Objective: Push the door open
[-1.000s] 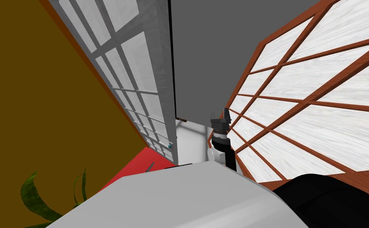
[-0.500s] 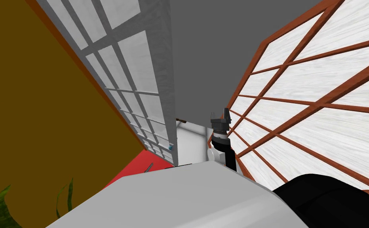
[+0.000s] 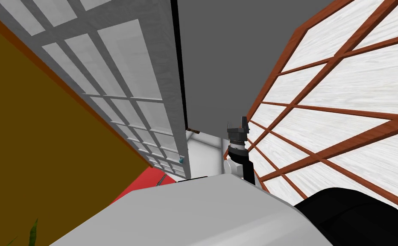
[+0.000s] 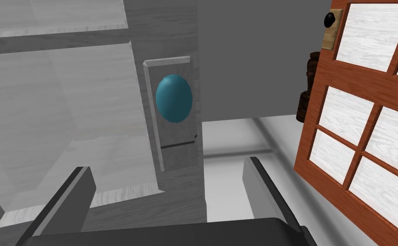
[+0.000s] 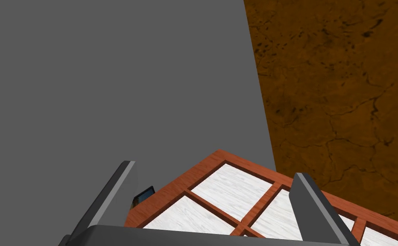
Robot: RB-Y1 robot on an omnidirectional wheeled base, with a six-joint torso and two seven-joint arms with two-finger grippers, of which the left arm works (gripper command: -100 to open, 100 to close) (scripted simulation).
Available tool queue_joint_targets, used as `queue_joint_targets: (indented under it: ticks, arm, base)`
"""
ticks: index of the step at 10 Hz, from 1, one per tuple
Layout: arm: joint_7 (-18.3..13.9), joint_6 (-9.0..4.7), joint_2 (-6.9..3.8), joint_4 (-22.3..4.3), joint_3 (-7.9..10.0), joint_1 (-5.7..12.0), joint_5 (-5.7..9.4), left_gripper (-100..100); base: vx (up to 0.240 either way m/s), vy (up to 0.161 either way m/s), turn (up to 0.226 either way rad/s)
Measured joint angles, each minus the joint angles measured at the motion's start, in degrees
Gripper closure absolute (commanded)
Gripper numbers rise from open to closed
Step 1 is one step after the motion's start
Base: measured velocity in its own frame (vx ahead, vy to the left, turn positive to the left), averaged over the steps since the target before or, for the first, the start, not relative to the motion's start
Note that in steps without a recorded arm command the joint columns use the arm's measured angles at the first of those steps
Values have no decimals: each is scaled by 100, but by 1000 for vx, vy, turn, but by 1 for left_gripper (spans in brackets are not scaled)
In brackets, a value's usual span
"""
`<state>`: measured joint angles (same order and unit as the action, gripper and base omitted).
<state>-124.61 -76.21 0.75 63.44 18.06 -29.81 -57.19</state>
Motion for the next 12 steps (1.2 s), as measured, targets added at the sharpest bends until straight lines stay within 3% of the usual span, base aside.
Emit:
queue_joint_targets:
  ticks: [1,6,7,10,11,12]
  arm:
    - [2,0,11,-6,-1,6,3,100]
    - [0,0,-1,0,0,-1,0,100]
    - [0,0,-1,0,0,-1,0,-100]
    - [32,165,-216,-31,25,14,321,-100]
    - [47,207,-247,-107,52,57,452,-100]
    - [58,265,-206,-107,60,50,578,-100]
  base:
    - [-12,4,-2]
    - [-19,11,-2]
    - [28,-86,93]
    - [54,-166,111]
    - [53,-180,117]
    - [10,-163,111]
